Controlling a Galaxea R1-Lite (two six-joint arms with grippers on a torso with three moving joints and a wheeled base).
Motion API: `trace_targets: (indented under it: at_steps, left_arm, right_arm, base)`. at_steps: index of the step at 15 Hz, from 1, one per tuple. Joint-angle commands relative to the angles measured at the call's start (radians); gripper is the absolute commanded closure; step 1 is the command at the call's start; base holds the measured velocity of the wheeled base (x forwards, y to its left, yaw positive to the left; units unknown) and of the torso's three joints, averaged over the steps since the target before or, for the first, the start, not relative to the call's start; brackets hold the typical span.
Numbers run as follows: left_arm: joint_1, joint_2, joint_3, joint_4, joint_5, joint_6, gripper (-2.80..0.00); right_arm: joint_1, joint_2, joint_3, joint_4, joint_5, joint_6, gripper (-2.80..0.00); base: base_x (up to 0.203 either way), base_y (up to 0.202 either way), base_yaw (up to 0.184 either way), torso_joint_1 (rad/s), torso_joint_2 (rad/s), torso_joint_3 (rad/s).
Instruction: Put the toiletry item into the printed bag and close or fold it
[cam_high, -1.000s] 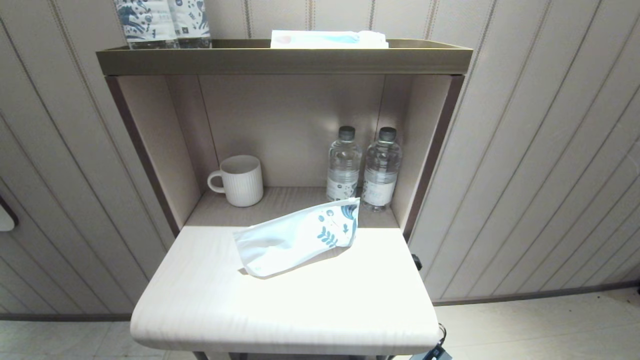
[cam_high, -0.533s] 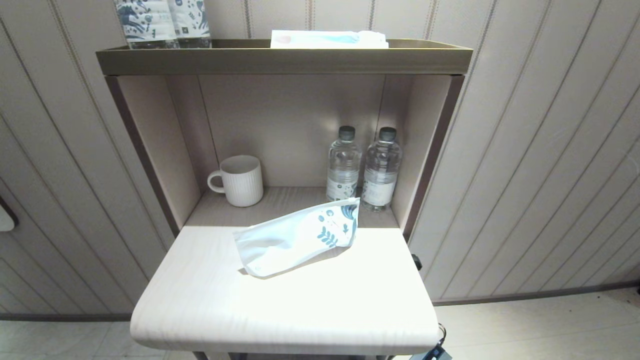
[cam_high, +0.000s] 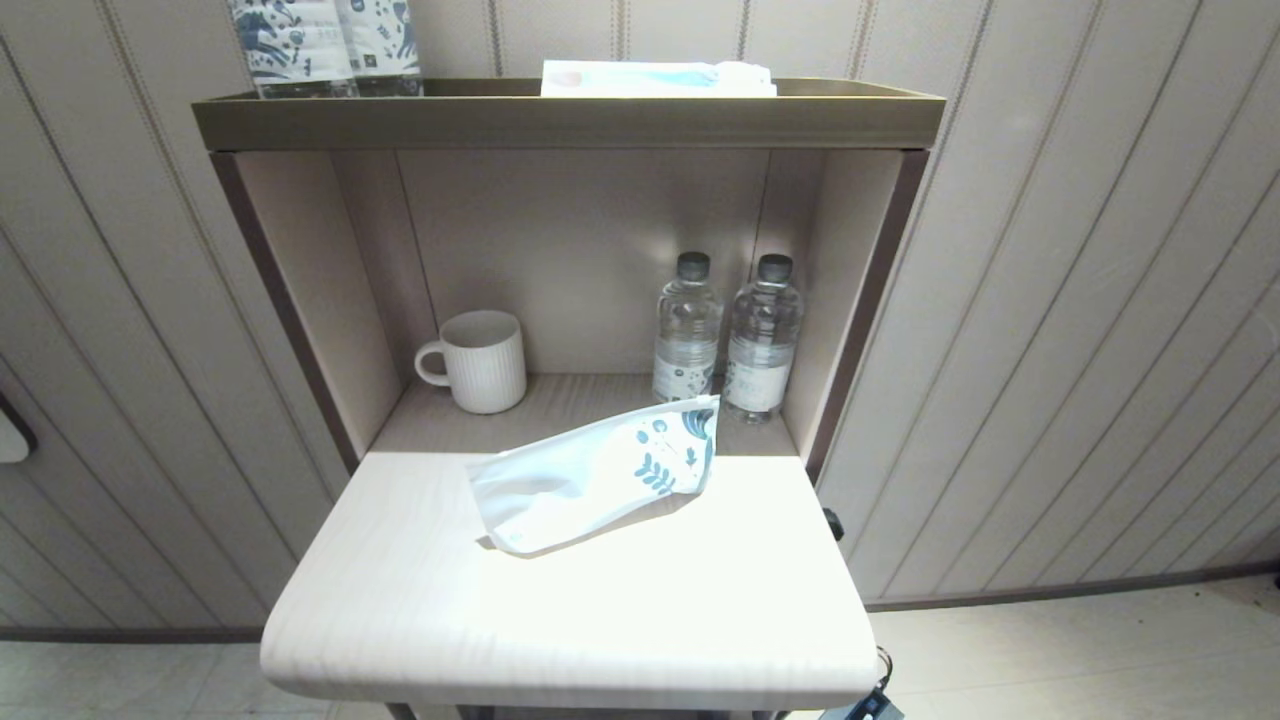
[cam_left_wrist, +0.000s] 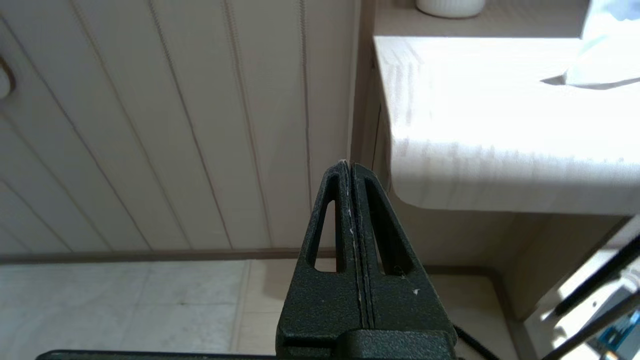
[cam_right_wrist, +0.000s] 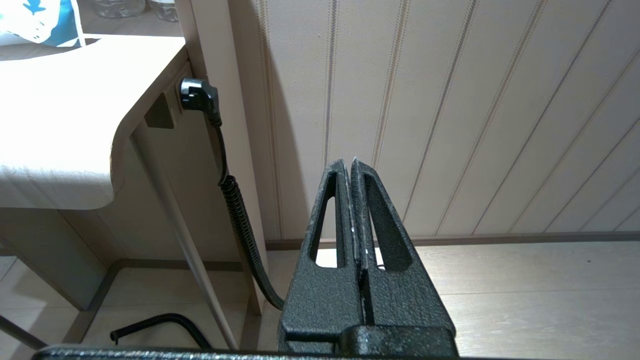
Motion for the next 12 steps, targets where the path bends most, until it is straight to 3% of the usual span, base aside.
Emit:
trace_targets:
  at_steps: [1,9,12]
  left_arm:
    - [0.0,0.002,0.002,0.001,0.012,-0.009,0.0]
    - [0.0,0.002,0.002,0.001,0.012,-0.013,0.0]
    - [-0.001,0.0,0.001,0.0,0.019,-0.065,0.0]
  right_arm:
    - [-0.001,0.003,0.0,-0.002,0.0,0.001,0.0]
    - [-0.001,0.003,0.0,-0.001,0.001,0.001,0.0]
    - [-0.001,0.003,0.0,-0.001,0.001,0.0,0.0]
  base:
    - [0.0,0.0,0.0,0.0,0.0,0.0]
    - [0.0,0.0,0.0,0.0,0.0,0.0]
    - [0.0,0.0,0.0,0.0,0.0,0.0]
